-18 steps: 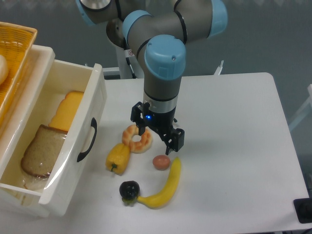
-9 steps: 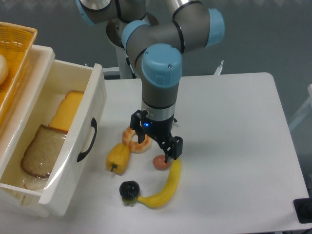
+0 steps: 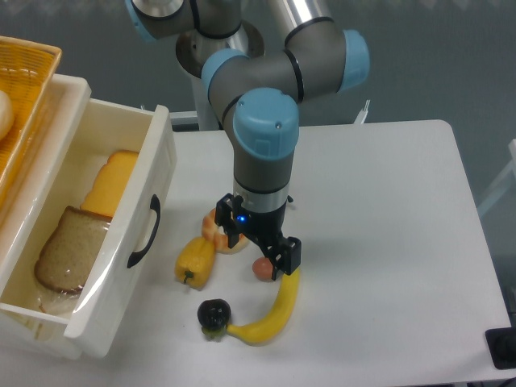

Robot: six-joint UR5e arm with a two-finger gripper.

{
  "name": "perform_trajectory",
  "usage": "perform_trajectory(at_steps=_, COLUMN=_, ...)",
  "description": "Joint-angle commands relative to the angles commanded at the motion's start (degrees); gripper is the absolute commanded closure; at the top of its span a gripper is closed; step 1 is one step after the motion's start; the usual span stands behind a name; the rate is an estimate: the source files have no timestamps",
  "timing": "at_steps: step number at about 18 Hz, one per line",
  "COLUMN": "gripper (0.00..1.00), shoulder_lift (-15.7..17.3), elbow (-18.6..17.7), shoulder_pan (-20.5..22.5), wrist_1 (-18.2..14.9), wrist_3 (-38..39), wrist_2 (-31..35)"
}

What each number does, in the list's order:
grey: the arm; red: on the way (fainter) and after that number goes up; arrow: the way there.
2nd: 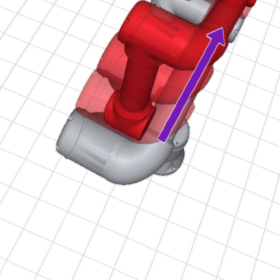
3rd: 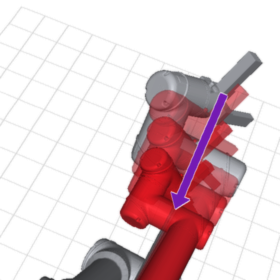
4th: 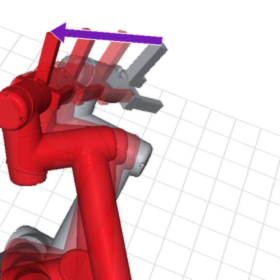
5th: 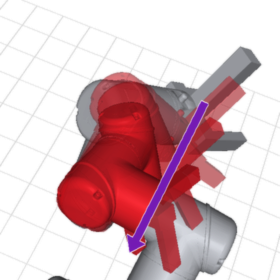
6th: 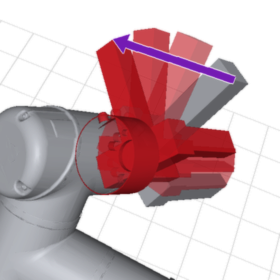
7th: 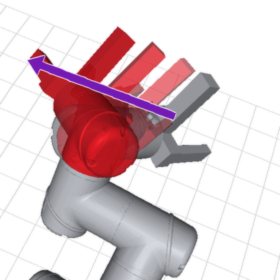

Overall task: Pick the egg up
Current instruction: 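Lower the gripper down around the brown egg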

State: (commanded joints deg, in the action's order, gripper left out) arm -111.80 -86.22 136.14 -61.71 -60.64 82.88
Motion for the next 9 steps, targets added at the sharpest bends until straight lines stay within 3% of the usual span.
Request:
perform_trajectory(at_steps=3, gripper=0.00, shoulder_lift=-0.4, elbow=-1.8, shoulder_pan=-0.3, wrist_1=3.2, wrist_3=0.0, wrist_2=0.0)
perform_trajectory(at_steps=9, gripper=0.00, shoulder_lift=-2.3, elbow=-3.3, shoulder_pan=-0.3, wrist_1=3.3, wrist_3=-4.3, wrist_2=1.7)
